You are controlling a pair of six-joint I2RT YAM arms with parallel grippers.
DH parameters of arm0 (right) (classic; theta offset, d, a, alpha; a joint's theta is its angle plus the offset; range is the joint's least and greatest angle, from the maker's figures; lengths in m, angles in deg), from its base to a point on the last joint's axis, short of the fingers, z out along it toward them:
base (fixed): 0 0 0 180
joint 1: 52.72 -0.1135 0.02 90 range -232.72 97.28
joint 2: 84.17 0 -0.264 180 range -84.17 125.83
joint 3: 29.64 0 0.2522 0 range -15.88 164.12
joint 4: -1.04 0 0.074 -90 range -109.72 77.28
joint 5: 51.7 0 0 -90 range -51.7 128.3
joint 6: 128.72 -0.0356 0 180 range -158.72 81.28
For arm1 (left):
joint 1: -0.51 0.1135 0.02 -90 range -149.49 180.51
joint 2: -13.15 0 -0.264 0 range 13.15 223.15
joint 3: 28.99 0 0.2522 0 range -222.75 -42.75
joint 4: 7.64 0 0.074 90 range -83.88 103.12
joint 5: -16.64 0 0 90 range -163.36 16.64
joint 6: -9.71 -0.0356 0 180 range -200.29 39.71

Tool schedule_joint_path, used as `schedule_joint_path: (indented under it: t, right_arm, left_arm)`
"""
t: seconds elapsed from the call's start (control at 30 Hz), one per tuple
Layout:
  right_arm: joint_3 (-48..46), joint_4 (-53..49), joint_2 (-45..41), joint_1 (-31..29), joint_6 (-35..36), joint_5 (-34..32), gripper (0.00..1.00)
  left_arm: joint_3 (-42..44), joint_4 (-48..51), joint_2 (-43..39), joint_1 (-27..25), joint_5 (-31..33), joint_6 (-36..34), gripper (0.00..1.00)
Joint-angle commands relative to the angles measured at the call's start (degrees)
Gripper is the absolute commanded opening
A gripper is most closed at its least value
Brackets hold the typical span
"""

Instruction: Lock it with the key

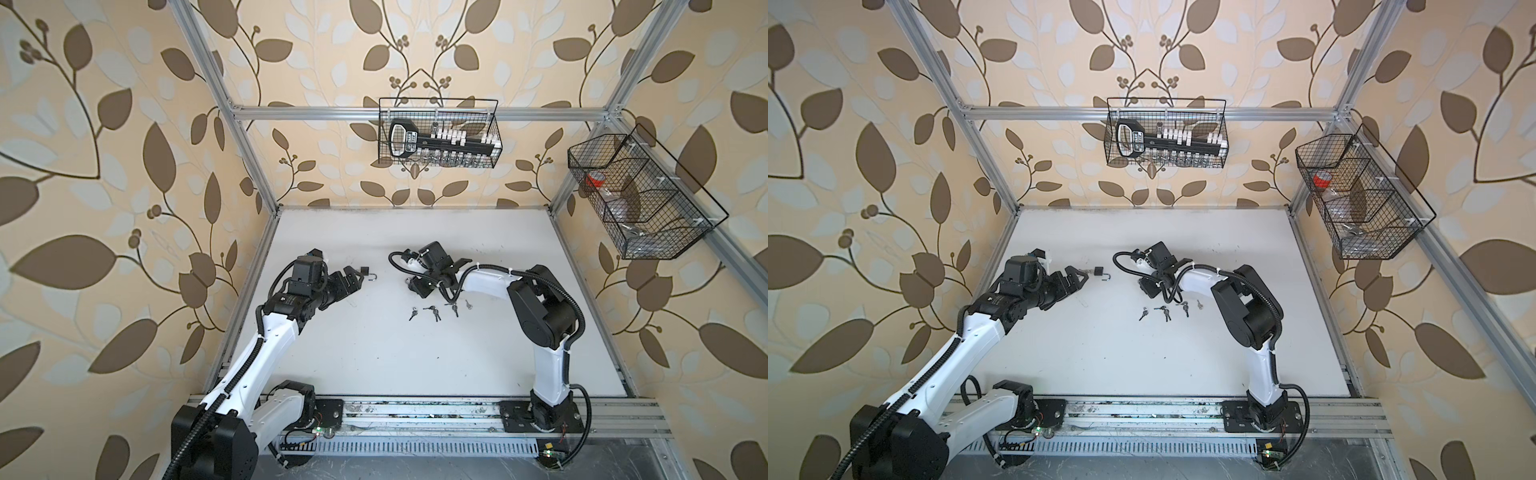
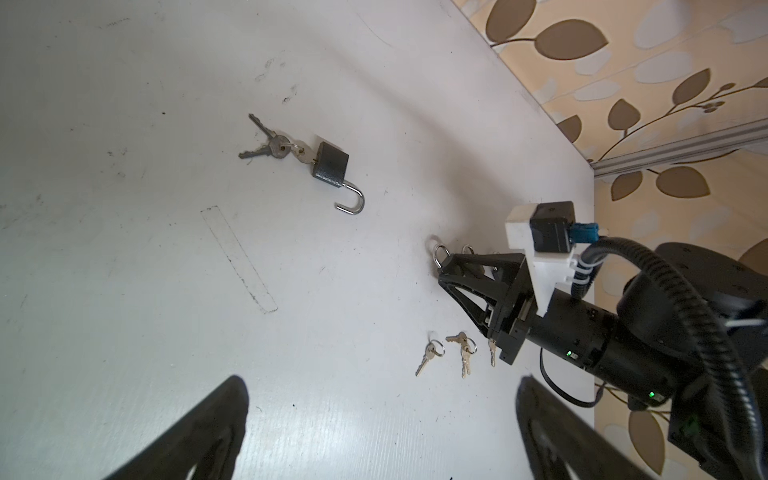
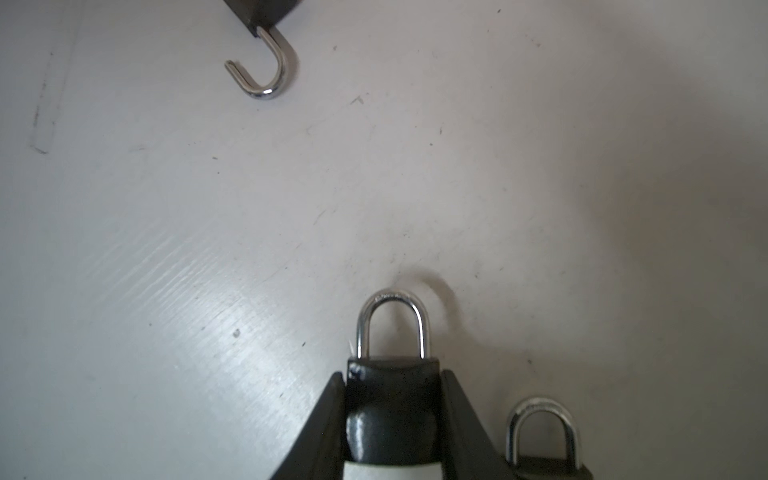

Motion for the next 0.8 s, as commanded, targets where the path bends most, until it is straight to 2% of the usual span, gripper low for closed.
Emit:
schedule_joint_path:
  t: [0.0,0.3,0.57,0.77]
  right_arm:
    - [2.8,-2.2,1.9,-0.1,1.1,-2.3,0.00]
    - [3.6,-2.5,3.3,0.0,0.9,-4.0,0.06]
    - [3.5,-2.8,3.7,-0.1,1.0,-2.6,0.17]
    - [3.9,-3.1,4.3,-0.1,1.0,-1.1,0.20]
  left_arm:
    - [0.2,-1.5,-0.1,0.4,-2.0,0.9,0.99]
    - [-0.4,-1.3,0.7,0.5,-2.5,0.5,0.99]
    - [-0.4,-1.4,0.8,0.5,-2.7,0.5,0.99]
    - [-0.6,-1.1,0.7,0.4,-2.7,0.4,0.99]
